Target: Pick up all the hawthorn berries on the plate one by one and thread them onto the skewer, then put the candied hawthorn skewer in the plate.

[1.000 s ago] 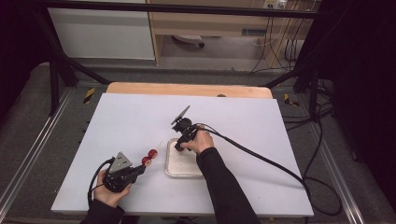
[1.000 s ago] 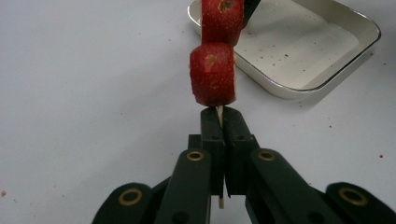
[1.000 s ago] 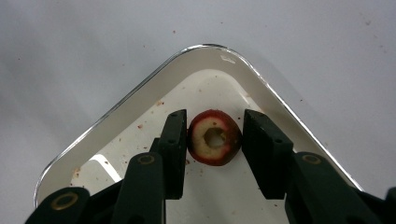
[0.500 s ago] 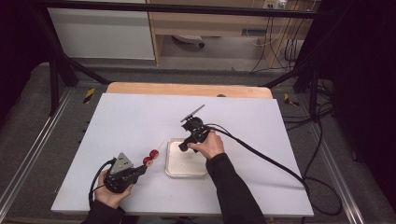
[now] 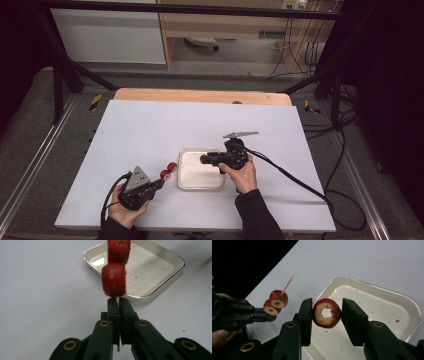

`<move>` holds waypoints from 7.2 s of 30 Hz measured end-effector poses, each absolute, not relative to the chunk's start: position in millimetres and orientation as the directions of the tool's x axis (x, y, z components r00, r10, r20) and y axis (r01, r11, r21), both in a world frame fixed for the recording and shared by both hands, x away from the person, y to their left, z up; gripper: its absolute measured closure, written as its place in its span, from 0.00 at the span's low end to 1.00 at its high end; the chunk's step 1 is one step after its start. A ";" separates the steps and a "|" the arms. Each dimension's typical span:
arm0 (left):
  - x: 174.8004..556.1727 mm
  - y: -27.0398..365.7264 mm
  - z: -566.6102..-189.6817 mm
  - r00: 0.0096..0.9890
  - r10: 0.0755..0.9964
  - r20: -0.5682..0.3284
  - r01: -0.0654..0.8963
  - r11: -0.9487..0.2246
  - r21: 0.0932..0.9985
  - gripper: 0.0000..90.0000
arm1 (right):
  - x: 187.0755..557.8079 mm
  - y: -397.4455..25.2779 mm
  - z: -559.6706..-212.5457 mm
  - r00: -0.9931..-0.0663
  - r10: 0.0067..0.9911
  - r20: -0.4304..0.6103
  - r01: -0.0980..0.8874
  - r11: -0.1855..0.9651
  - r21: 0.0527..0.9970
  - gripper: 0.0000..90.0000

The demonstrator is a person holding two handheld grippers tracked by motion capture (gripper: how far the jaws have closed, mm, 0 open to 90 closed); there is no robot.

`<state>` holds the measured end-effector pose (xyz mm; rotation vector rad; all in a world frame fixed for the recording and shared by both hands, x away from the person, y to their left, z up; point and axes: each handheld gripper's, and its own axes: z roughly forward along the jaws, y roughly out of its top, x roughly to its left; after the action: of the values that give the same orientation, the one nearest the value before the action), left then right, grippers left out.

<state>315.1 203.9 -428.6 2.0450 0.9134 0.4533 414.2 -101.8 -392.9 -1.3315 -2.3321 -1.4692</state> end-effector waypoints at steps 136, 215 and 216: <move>325.1 148.0 -424.5 0.633 0.763 -0.127 0.471 -0.250 0.846 0.98 | 384.1 -142.9 -411.6 -0.650 0.684 0.332 0.488 0.041 0.872 0.11; 381.8 130.3 -424.7 0.717 0.695 -0.059 0.564 -0.528 0.635 0.78 | 349.7 -249.6 -458.1 -0.657 0.738 0.156 0.530 0.306 0.791 0.01; 380.8 133.5 -422.8 0.727 0.684 -0.058 0.552 -0.533 0.641 0.74 | 349.7 -249.5 -458.1 -0.657 0.738 0.155 0.530 0.306 0.791 0.01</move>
<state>380.8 133.5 -422.8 2.2773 0.9300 0.2634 349.7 -249.5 -458.1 -1.3504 -2.7207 -1.4830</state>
